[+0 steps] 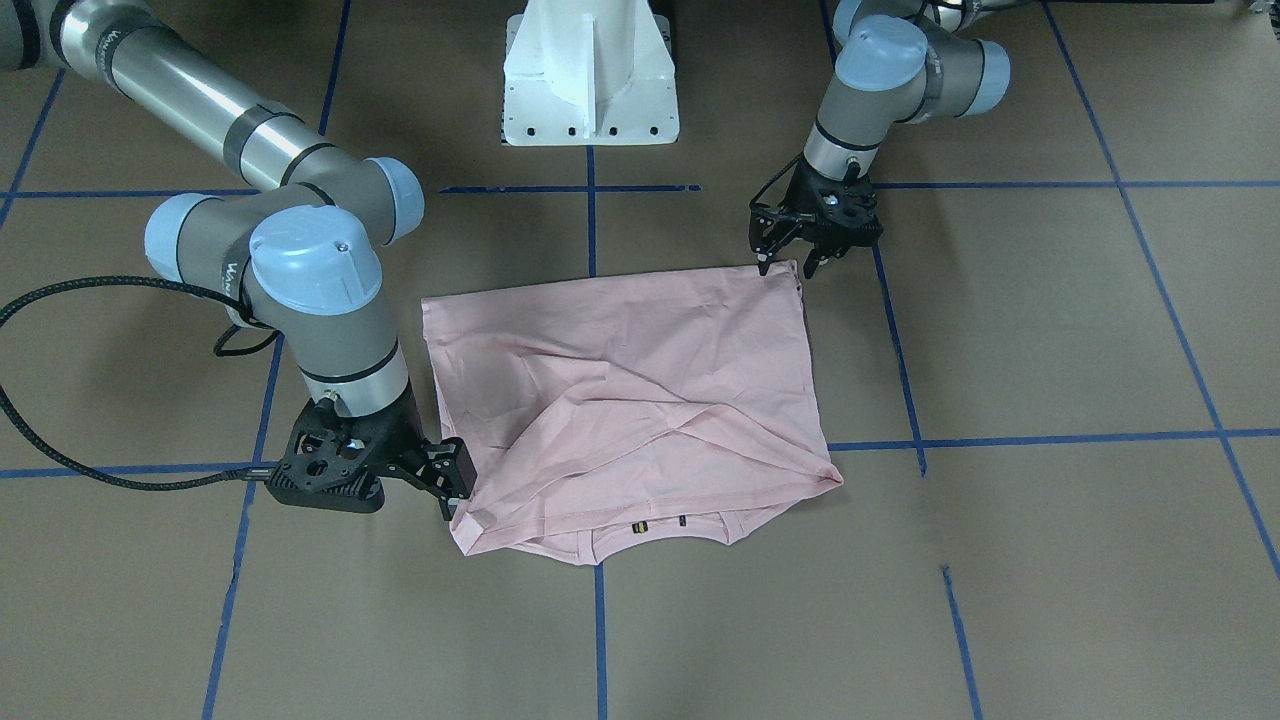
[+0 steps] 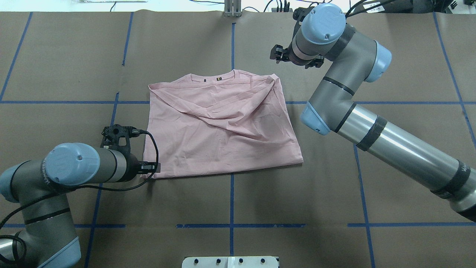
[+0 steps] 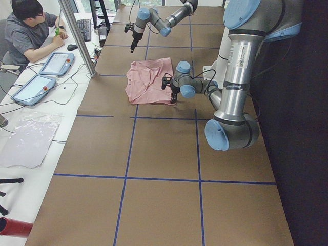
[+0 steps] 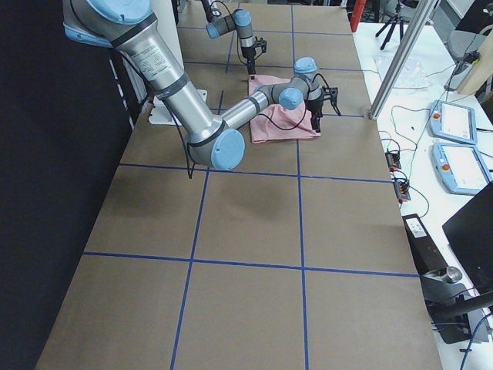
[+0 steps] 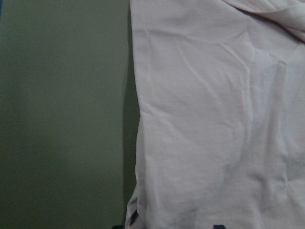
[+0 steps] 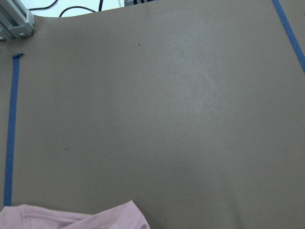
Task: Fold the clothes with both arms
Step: 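Lower the left gripper and grasp the folded shirt's nearest corner, then drag the folded shirt farther from the robot with the left gripper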
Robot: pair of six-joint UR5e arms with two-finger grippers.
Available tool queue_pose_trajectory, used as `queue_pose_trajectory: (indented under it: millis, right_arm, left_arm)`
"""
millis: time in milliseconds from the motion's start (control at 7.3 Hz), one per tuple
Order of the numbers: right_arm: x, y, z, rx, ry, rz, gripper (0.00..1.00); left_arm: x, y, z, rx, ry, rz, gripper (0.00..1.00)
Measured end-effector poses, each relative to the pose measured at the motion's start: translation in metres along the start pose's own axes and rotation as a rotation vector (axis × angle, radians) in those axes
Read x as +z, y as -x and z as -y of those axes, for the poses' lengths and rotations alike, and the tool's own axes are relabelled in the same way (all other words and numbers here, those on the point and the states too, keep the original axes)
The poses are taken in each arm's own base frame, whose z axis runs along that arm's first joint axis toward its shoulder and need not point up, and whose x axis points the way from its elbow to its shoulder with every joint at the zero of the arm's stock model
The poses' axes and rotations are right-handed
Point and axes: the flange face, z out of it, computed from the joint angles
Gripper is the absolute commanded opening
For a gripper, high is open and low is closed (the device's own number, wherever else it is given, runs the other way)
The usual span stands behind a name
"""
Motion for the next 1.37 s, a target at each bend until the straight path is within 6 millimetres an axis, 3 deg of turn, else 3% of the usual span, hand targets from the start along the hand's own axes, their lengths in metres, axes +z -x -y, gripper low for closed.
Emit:
queue_pose_trajectory:
  millis: [137,411,959,1096,1370]
  right_arm:
    - [0.001,-0.001,0.000,-0.001,0.001,-0.001,1.00]
    - [0.002,-0.003,-0.002,-0.001,0.003,-0.003,1.00]
    - [0.004,-0.004,-0.002,-0.001,0.004,-0.004,1.00]
    - [0.004,-0.005,-0.002,-0.001,0.004,-0.004,1.00]
    - [0.004,-0.005,-0.002,-0.001,0.004,-0.004,1.00]
  left_arm:
    - [0.003,-0.001,-0.004,0.004,0.008,0.002,0.38]
    - [0.005,-0.002,-0.008,0.008,0.014,0.004,0.00]
    - [0.002,0.002,-0.006,0.038,0.009,0.005,0.00]
    - [-0.001,0.013,0.005,0.096,-0.007,0.019,0.00]
    - [-0.010,0.057,0.066,0.228,-0.081,0.088,0.00]
